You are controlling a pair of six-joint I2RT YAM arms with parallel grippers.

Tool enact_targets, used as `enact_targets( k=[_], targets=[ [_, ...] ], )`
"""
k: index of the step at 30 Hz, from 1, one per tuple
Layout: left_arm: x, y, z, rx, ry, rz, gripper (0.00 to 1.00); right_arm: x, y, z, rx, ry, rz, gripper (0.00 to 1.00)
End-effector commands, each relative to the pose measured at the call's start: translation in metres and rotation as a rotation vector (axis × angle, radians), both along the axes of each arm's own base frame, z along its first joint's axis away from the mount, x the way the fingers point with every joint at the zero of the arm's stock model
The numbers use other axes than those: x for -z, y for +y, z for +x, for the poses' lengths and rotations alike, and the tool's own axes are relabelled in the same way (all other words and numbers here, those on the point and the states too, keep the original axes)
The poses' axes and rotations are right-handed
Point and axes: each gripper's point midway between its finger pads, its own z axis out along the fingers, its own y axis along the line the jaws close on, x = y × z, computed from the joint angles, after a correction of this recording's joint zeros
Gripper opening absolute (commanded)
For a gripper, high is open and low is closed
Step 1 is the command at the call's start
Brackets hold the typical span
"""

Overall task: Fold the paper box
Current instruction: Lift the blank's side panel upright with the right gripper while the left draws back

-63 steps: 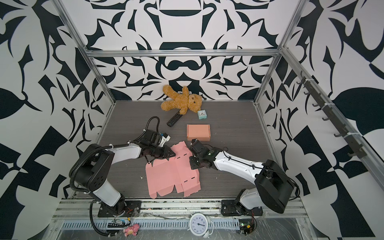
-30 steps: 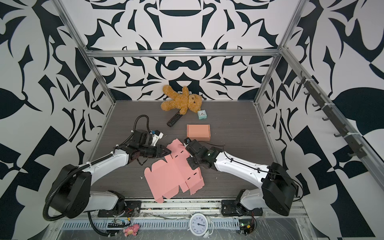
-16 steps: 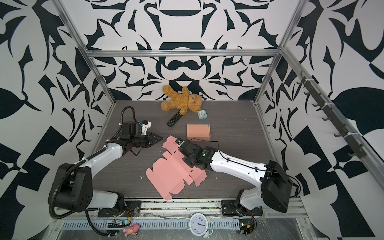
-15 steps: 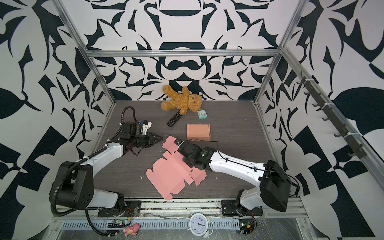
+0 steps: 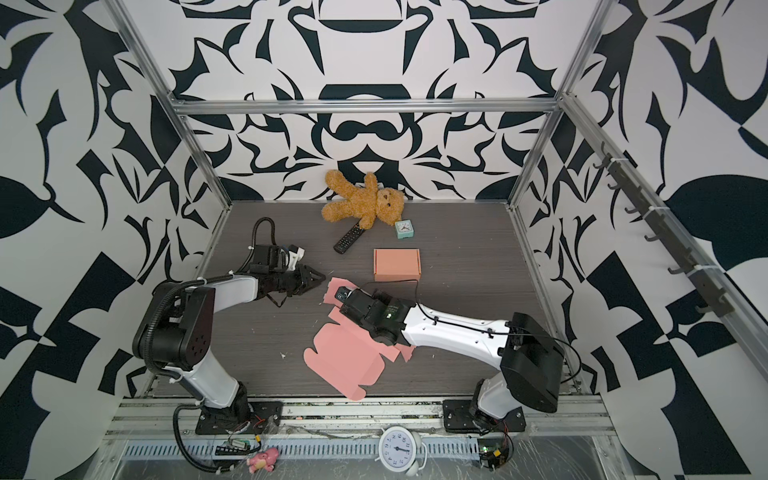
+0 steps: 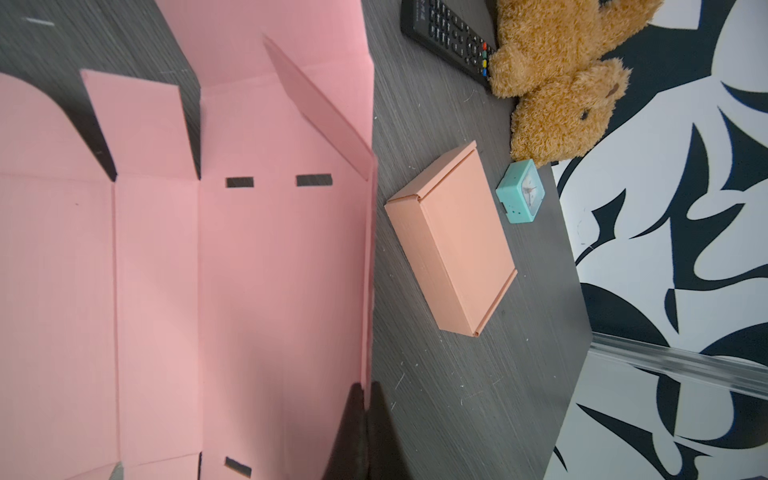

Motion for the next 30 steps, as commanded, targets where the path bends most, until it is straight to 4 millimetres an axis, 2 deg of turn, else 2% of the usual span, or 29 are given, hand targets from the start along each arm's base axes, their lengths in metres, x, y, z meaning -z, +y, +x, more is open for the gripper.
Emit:
enact_targets(
  k=[1, 8, 13, 21, 30],
  targets=[
    [-0.010, -0.017, -0.004, 0.078, -0.037, -0.041, 0.36, -0.018, 0.007, 0.008, -0.013, -0.062, 0.007, 0.00],
    [-0.002, -0.036, -0.033, 0.166, -0.014, -0.045, 0.36, -0.012, 0.011, 0.011, -0.028, -0.074, -0.031, 0.00],
    [0.001, -0.038, -0.049, 0.191, -0.001, -0.056, 0.36, -0.011, 0.013, 0.014, -0.036, -0.086, -0.056, 0.00],
    [-0.008, -0.045, -0.069, 0.229, -0.017, -0.068, 0.36, -0.005, 0.016, 0.017, -0.059, -0.144, -0.142, 0.00],
    [-0.006, -0.046, -0.087, 0.234, -0.022, -0.042, 0.37, -0.016, 0.030, 0.009, -0.133, -0.260, -0.186, 0.00]
  ],
)
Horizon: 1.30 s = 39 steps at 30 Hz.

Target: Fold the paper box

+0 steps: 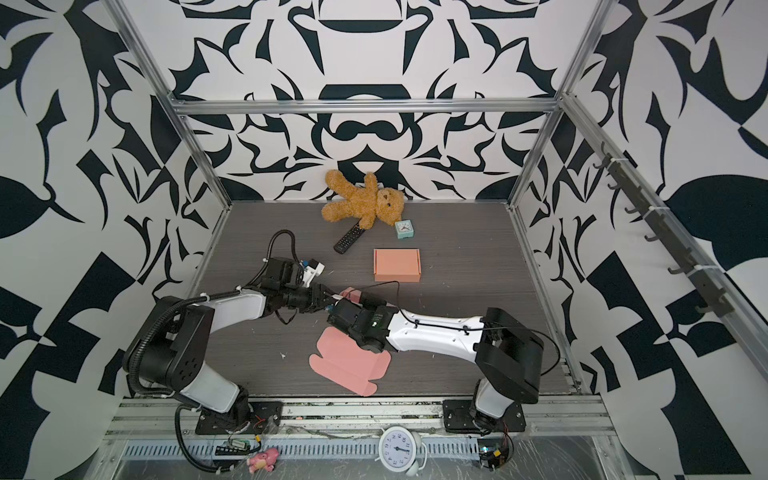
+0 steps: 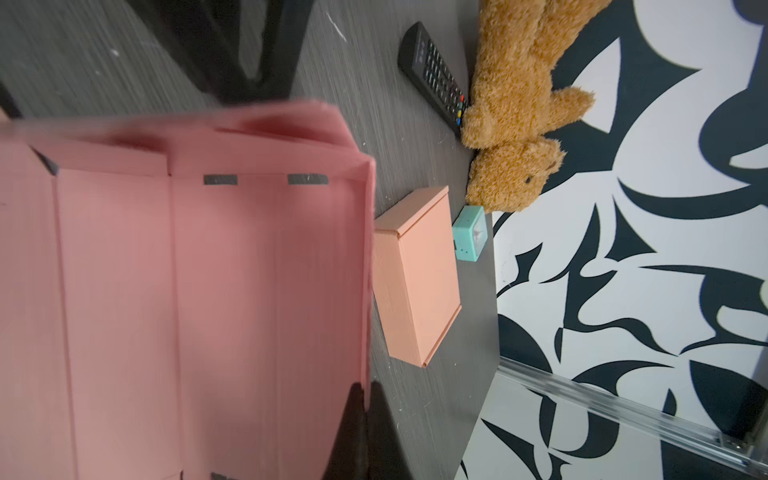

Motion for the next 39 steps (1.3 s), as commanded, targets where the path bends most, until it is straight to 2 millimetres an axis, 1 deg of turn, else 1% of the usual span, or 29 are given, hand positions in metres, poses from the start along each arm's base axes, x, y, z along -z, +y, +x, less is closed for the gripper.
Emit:
enact_targets(
  k=[1, 4, 8, 18, 25, 30, 35, 36, 39],
  targets=[
    [0.001, 0.003, -0.008, -0.001, -0.013, 0.012, 0.36, -0.020, 0.007, 0.000, -0.024, -0.094, 0.011, 0.00],
    [0.003, 0.007, -0.013, -0.006, -0.022, 0.023, 0.37, -0.020, 0.011, -0.005, -0.049, -0.116, -0.005, 0.00],
    [0.005, 0.011, -0.020, -0.015, -0.044, 0.032, 0.39, -0.012, 0.010, -0.007, -0.060, -0.131, -0.041, 0.00],
    [0.021, 0.024, -0.039, -0.042, -0.079, 0.069, 0.42, 0.000, 0.014, -0.014, -0.105, -0.191, -0.130, 0.00],
    [0.024, 0.023, -0.051, -0.046, -0.106, 0.087, 0.46, 0.001, 0.019, -0.023, -0.149, -0.219, -0.149, 0.00],
    [0.022, 0.022, -0.056, -0.044, -0.147, 0.082, 0.49, 0.006, 0.020, -0.026, -0.168, -0.213, -0.177, 0.00],
    [0.024, 0.022, -0.061, -0.047, -0.177, 0.085, 0.52, 0.018, 0.021, -0.029, -0.190, -0.221, -0.231, 0.00],
    [0.019, 0.021, -0.061, -0.048, -0.203, 0.077, 0.52, 0.020, 0.021, -0.030, -0.193, -0.223, -0.240, 0.00],
    [0.014, 0.019, -0.062, -0.041, -0.256, 0.065, 0.54, 0.026, 0.024, -0.033, -0.205, -0.227, -0.256, 0.00]
  ],
)
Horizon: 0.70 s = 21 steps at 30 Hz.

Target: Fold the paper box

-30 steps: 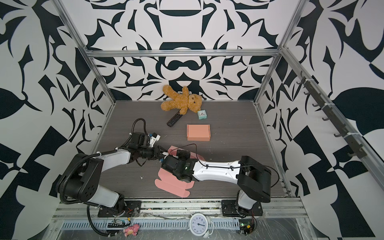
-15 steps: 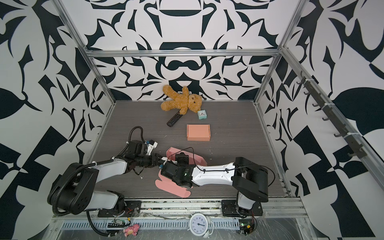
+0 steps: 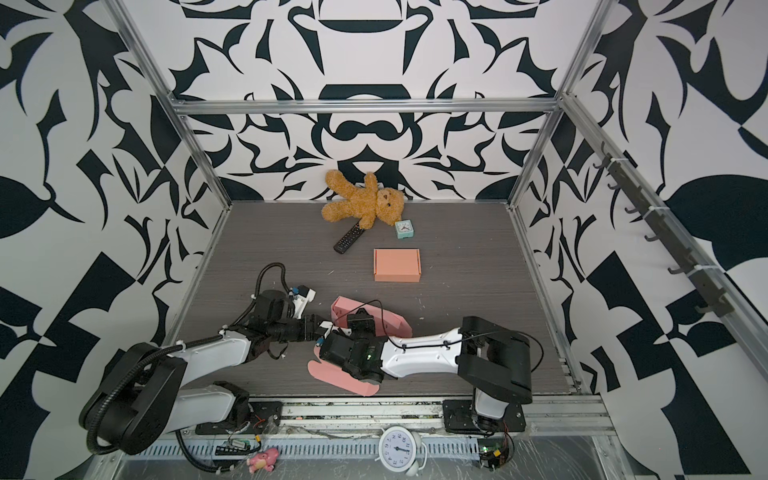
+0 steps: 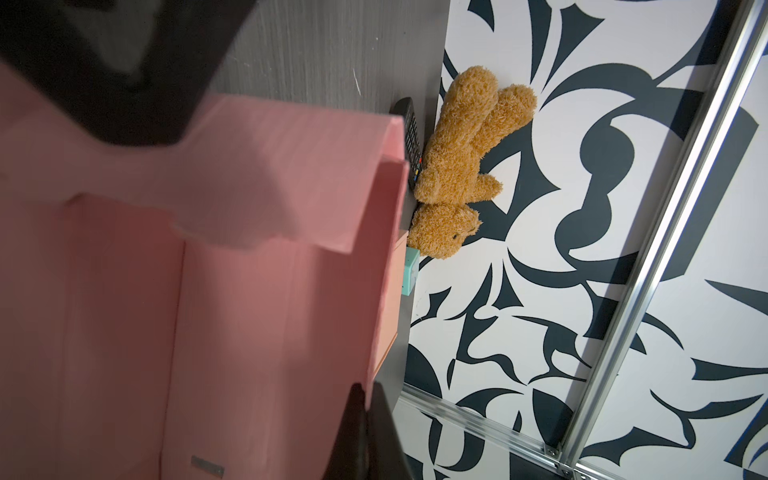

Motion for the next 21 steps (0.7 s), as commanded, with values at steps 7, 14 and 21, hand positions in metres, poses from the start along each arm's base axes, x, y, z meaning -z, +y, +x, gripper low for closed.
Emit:
enact_targets(
  k=[7, 14, 21],
  targets=[
    [-0.021, -0.005, 0.010, -0.003, -0.187, -0.005, 0.57, 0.009, 0.005, -0.011, -0.039, 0.007, -0.026, 0.00],
    [-0.028, -0.007, 0.020, -0.017, -0.273, 0.028, 0.59, 0.007, 0.008, -0.017, -0.053, 0.034, 0.005, 0.00],
    [-0.032, -0.017, 0.022, -0.016, -0.348, 0.039, 0.59, 0.008, 0.010, -0.020, -0.057, 0.047, 0.021, 0.00]
  ],
)
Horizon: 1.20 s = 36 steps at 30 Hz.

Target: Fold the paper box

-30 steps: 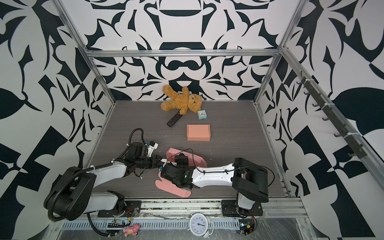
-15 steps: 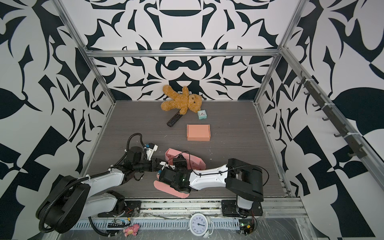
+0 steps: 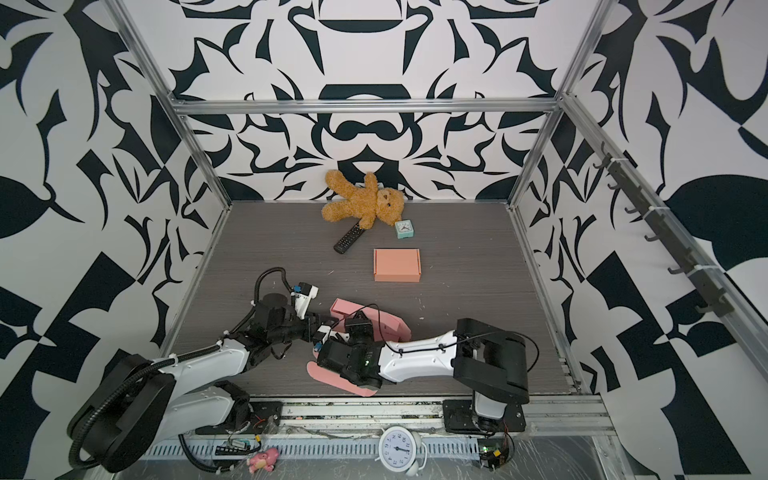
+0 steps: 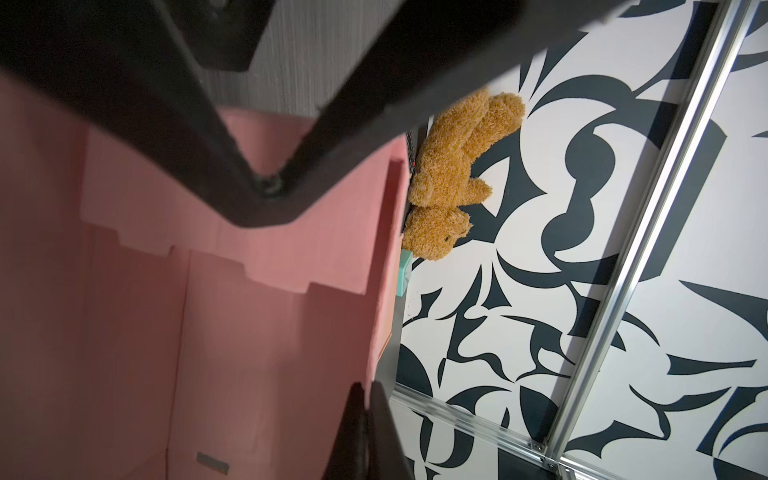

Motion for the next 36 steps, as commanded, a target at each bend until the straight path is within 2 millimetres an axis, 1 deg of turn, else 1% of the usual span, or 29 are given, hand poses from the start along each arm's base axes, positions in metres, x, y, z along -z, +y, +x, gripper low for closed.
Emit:
enact_targets(
  k=[1, 9, 13, 17, 22, 25, 27, 30, 32, 36],
  targets=[
    [-0.015, -0.006, 0.011, -0.018, -0.101, -0.008, 0.59, 0.008, 0.005, -0.012, -0.045, 0.067, 0.019, 0.00],
    [-0.020, -0.008, 0.016, -0.028, -0.183, 0.000, 0.56, 0.006, 0.007, -0.015, -0.052, 0.082, 0.040, 0.00],
    [-0.021, -0.011, 0.016, -0.015, -0.216, -0.007, 0.51, 0.006, 0.008, -0.016, -0.054, 0.087, 0.047, 0.00],
    [-0.019, -0.012, 0.015, -0.005, -0.236, -0.001, 0.46, 0.009, 0.008, -0.016, -0.054, 0.090, 0.043, 0.00],
    [-0.007, -0.008, 0.010, -0.026, -0.240, 0.046, 0.44, 0.010, 0.008, -0.016, -0.053, 0.091, 0.041, 0.00],
    [-0.004, -0.006, 0.009, -0.035, -0.259, 0.071, 0.42, 0.010, 0.009, -0.016, -0.054, 0.091, 0.043, 0.00],
    [-0.004, -0.006, 0.010, -0.037, -0.275, 0.086, 0.39, 0.010, 0.010, -0.016, -0.053, 0.091, 0.040, 0.00],
    [-0.007, -0.006, 0.011, -0.047, -0.296, 0.094, 0.30, 0.008, 0.011, -0.017, -0.052, 0.092, 0.045, 0.00],
    [-0.010, -0.005, 0.012, -0.049, -0.314, 0.097, 0.26, 0.005, 0.010, -0.018, -0.049, 0.099, 0.058, 0.00],
    [-0.012, -0.004, 0.012, -0.056, -0.327, 0.098, 0.22, 0.003, 0.010, -0.020, -0.048, 0.116, 0.076, 0.00]
  ],
)
